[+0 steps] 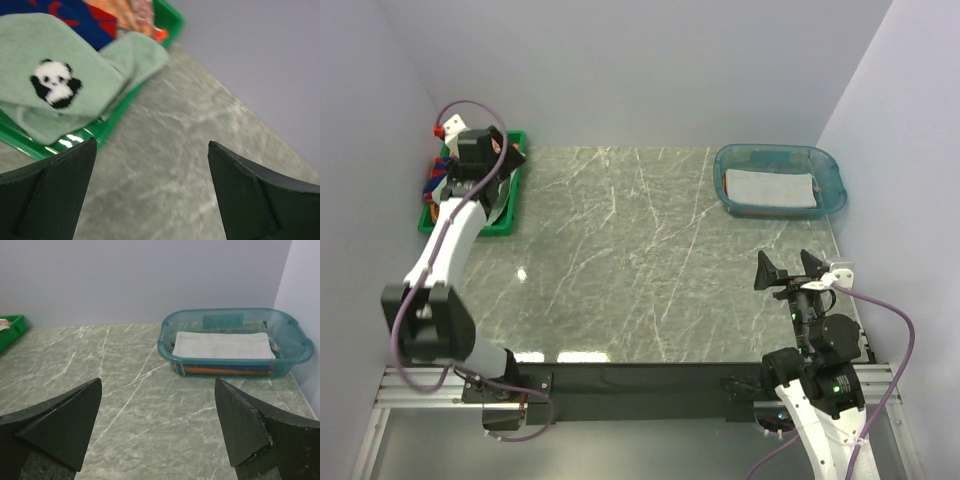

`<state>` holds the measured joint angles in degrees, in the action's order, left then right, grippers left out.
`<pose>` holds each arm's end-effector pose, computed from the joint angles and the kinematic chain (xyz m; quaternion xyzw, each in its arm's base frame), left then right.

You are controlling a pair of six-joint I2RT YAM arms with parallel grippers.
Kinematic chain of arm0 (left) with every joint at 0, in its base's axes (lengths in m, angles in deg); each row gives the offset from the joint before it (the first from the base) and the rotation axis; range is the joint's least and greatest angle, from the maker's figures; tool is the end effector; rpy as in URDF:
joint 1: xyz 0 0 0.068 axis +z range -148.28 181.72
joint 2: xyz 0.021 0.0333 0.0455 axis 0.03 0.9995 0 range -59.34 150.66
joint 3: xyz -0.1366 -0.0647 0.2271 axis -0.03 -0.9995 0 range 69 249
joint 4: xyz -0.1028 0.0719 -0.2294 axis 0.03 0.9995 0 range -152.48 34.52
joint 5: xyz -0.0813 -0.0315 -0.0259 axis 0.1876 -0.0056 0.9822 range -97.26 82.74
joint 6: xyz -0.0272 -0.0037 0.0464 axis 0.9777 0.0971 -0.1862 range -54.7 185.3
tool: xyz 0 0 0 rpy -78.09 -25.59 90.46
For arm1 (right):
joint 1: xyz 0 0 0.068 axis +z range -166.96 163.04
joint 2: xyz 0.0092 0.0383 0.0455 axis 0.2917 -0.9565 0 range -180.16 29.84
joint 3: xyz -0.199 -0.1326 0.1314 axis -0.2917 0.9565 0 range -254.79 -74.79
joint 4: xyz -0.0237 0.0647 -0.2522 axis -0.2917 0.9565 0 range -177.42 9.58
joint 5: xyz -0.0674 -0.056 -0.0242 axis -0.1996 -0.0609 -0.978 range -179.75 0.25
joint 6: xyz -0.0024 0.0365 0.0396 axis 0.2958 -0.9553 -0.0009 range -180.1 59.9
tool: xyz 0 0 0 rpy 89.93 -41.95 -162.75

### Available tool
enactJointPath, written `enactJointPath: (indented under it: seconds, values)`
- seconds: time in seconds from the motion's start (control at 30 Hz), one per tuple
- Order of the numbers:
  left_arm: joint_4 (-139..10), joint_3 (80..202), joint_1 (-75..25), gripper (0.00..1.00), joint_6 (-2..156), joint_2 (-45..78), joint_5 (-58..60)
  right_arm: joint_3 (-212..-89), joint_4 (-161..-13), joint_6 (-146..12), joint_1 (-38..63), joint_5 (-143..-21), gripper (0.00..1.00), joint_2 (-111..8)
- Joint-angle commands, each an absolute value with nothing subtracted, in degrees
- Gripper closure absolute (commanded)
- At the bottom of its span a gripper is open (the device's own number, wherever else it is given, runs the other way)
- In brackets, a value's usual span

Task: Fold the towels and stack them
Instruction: Grab crumpled towel

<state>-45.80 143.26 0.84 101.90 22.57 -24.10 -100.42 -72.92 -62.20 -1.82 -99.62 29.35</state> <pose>0.3323 0.0052 0.3572 -0.3305 0.7668 -0.0558 0.5474 0.0589 0.0097 0.2944 -0.0064 0.6395 0.0607 0.7664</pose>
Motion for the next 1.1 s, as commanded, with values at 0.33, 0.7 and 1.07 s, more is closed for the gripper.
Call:
enactJointPath:
  seconds: [0.33,0.7,1.07]
  values:
    - [-46.1,159.9,10.2,0.01,115.0,49.6,-33.6,-101.2,-73.4,-62.6,-1.2,-101.4,0.00,46.9]
    - [-45.0,158.6,11.9,0.44,116.2,54.2,-33.7,-101.0,-73.8,-62.7,-1.2,-101.4,0.00,46.9]
    - [-45.6,152.0,15.7,0.22,115.0,52.3,-32.4,-101.2,-73.5,-62.8,-1.2,-99.9,0.00,47.0]
